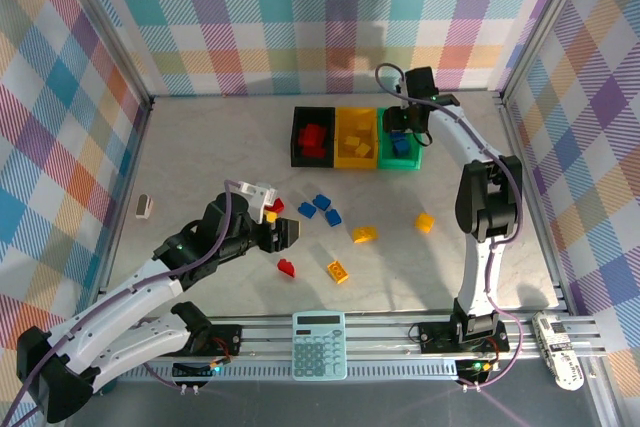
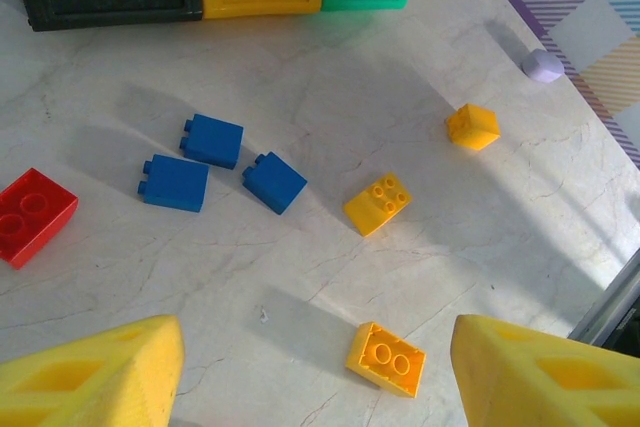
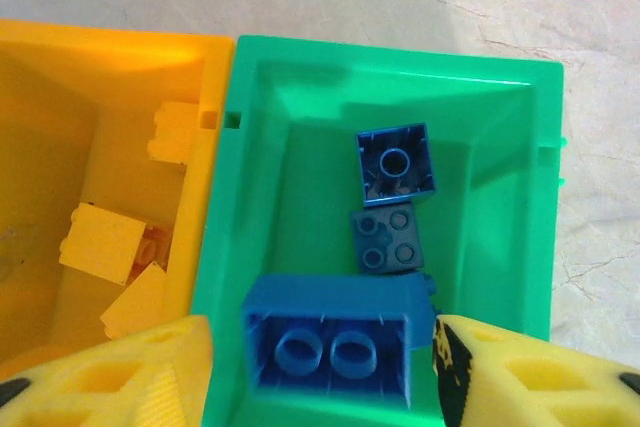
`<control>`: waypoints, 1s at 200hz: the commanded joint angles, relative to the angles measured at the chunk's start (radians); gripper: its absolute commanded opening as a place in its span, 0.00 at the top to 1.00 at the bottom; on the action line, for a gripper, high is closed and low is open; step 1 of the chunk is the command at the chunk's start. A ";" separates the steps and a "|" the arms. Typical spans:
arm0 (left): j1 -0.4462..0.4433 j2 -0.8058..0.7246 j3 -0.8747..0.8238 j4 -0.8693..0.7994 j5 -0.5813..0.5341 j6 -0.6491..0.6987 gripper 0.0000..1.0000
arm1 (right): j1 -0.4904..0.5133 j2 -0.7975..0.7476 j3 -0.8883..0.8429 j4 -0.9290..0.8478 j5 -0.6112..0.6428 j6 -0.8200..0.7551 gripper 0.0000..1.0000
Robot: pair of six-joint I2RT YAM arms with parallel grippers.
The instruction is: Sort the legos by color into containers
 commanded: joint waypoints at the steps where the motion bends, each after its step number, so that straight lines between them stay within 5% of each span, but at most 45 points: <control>1: -0.009 -0.014 0.024 -0.017 -0.006 0.013 0.29 | -0.002 0.003 0.032 -0.043 -0.036 -0.019 0.37; 109: -0.017 0.105 0.027 0.155 0.056 0.017 0.26 | 0.009 -0.352 -0.318 0.031 -0.148 0.021 0.36; 200: -0.057 0.481 0.307 0.021 0.110 0.248 0.27 | 0.202 -0.977 -0.904 0.168 -0.067 0.118 0.35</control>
